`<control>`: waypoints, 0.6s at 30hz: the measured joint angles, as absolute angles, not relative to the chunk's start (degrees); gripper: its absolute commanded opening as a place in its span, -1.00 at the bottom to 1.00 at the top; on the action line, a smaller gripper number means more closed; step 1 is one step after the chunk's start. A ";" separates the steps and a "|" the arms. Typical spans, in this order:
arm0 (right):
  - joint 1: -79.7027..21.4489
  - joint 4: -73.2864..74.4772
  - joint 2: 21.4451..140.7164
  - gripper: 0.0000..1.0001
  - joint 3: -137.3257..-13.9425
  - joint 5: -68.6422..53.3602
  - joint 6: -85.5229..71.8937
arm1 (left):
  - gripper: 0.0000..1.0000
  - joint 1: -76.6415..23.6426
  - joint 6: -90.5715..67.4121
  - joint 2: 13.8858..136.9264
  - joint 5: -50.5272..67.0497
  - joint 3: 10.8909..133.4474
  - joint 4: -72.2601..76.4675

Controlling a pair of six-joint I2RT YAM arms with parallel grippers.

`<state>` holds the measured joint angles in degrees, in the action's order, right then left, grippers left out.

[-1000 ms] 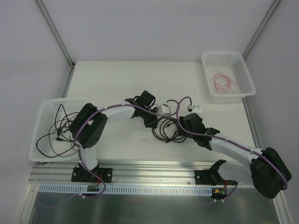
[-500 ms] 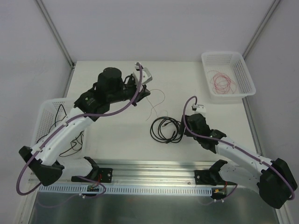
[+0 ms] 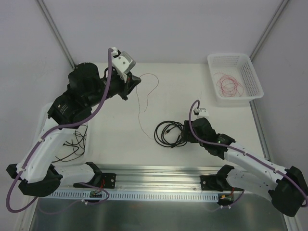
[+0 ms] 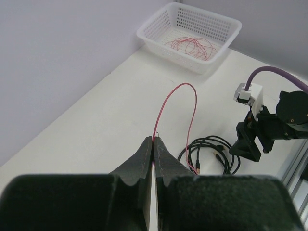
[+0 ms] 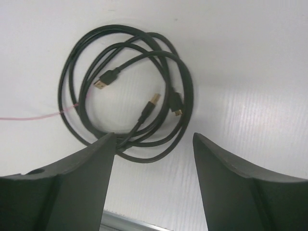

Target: Untangle the cables

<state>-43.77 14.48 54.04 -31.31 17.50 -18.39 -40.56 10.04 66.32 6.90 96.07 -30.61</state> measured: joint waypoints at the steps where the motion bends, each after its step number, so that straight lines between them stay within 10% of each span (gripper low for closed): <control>1: -44.71 14.52 53.76 0.37 -31.68 17.41 -18.20 | -1.00 -40.56 9.85 66.39 6.59 96.29 -31.00; 18: -52.88 5.65 48.77 0.32 -33.71 4.56 -12.67 | -1.00 -40.88 -9.67 70.52 0.78 75.79 -33.85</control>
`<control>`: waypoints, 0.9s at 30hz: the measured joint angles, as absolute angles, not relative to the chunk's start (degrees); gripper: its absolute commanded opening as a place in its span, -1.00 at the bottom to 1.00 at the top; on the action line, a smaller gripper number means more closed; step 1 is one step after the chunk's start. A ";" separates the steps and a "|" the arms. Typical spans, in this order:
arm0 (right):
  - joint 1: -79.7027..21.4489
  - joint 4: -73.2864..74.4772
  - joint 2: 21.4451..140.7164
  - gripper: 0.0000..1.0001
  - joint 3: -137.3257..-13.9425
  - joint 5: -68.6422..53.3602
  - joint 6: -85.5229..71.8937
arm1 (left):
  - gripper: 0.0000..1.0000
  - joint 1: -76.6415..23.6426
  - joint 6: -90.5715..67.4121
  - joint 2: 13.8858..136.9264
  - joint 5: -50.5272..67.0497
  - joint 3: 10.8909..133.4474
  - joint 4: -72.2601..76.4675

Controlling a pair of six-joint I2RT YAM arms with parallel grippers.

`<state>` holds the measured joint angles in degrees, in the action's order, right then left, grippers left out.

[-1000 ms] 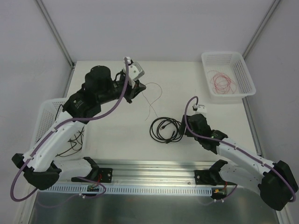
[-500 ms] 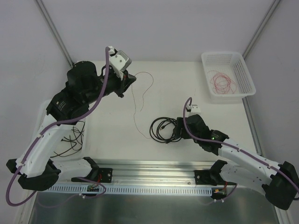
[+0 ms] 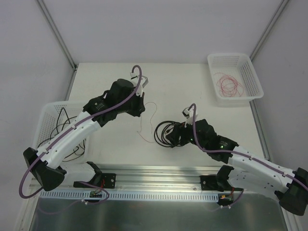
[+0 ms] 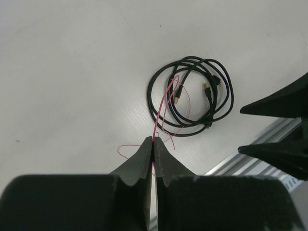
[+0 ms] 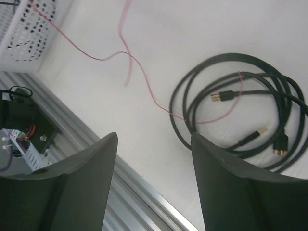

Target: Untangle the cables

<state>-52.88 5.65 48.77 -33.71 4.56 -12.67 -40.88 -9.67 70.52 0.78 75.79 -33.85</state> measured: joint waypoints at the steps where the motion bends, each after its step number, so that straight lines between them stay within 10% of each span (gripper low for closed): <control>1: -53.71 4.45 49.41 0.31 -34.00 3.95 -12.29 | -1.00 -40.97 -11.88 70.89 0.43 75.00 -34.00; 19: -59.90 -11.64 69.54 0.26 -44.86 -0.36 -5.39 | -1.00 -42.57 -38.85 71.24 -2.42 73.93 -34.50; 27: -59.90 -13.47 75.11 -0.59 -45.30 -0.73 -4.40 | -1.00 -42.78 -40.25 70.76 -3.33 73.93 -34.52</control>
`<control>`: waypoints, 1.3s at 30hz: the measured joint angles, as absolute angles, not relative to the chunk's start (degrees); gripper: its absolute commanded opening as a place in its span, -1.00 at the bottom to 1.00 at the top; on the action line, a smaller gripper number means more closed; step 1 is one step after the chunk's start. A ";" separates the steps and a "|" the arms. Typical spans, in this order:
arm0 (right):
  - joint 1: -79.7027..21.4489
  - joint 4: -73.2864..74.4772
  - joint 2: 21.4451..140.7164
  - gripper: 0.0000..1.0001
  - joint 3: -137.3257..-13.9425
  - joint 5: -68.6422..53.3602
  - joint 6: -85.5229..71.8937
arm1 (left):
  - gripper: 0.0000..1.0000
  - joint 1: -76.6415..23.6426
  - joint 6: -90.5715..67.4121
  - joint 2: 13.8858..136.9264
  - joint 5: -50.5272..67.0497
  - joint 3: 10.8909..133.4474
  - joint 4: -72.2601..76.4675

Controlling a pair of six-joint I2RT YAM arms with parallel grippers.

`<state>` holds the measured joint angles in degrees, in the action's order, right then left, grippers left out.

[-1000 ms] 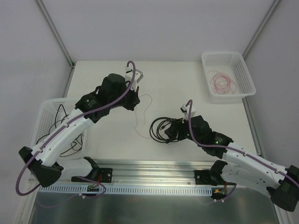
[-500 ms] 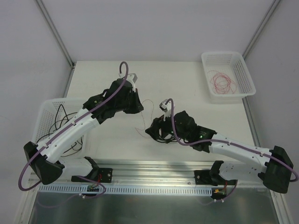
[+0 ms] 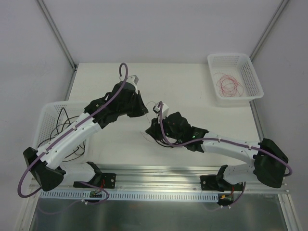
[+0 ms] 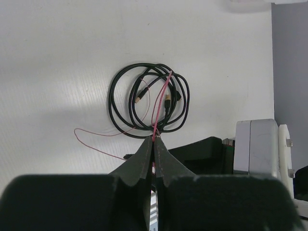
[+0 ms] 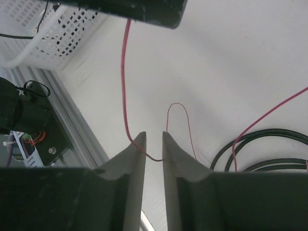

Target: Untangle the cables

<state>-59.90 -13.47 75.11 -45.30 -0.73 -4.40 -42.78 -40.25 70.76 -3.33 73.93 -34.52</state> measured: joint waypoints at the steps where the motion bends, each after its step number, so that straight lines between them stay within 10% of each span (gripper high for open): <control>1: -59.90 -13.74 75.07 -0.67 -45.30 -0.73 -4.45 | -1.00 -42.78 -40.25 70.61 -3.53 73.93 -34.52; 7: -59.90 -11.75 72.05 -0.99 -44.77 -0.21 -3.66 | -0.78 -42.78 -40.01 70.48 -4.36 73.93 -34.52; 12: -59.90 -5.26 66.26 -0.99 -45.34 1.72 -2.46 | 0.46 -42.59 -38.52 70.50 -5.65 73.93 -34.52; 17: -59.86 7.84 62.37 -0.99 -52.18 6.92 -0.80 | 0.98 -41.04 -35.90 70.50 -6.68 74.48 -34.59; 39: -31.00 32.77 62.65 -0.99 -95.53 27.83 10.81 | 0.98 -32.40 -12.05 72.82 -12.80 61.67 -31.97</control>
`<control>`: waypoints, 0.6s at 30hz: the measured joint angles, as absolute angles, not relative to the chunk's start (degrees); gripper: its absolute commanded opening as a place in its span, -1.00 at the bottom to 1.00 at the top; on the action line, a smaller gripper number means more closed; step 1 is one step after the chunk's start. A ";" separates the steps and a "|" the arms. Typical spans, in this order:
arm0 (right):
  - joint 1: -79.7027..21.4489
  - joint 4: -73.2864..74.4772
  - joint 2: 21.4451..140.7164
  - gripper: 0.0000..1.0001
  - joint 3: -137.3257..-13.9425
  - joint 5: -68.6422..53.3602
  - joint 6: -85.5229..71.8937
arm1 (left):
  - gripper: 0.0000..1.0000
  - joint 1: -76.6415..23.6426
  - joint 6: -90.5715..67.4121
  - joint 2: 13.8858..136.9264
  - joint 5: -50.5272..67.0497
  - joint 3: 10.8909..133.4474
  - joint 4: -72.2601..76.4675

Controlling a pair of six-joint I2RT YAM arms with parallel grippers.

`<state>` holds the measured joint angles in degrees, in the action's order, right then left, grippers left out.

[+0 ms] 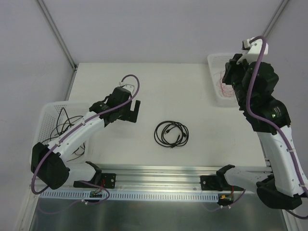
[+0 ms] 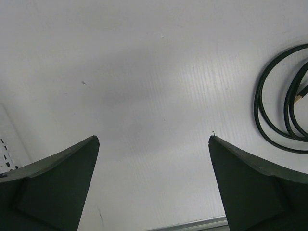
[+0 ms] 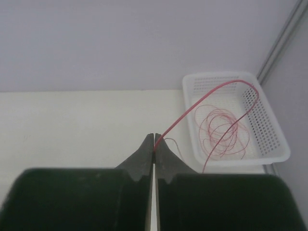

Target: Untangle the cables

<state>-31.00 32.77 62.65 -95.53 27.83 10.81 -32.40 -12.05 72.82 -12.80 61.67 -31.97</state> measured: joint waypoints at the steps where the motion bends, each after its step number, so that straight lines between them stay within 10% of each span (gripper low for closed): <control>1: -29.43 32.03 63.66 -0.99 -96.97 27.88 11.38 | 0.98 -32.40 -11.25 72.93 -13.04 61.30 -31.92; 18: -4.38 9.17 86.04 -0.96 -101.45 26.57 20.05 | 0.98 -32.40 -6.66 75.37 -16.67 60.60 -30.68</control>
<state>-4.38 9.17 86.04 -101.45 26.57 20.05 -32.40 -6.66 75.37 -16.67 60.60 -30.68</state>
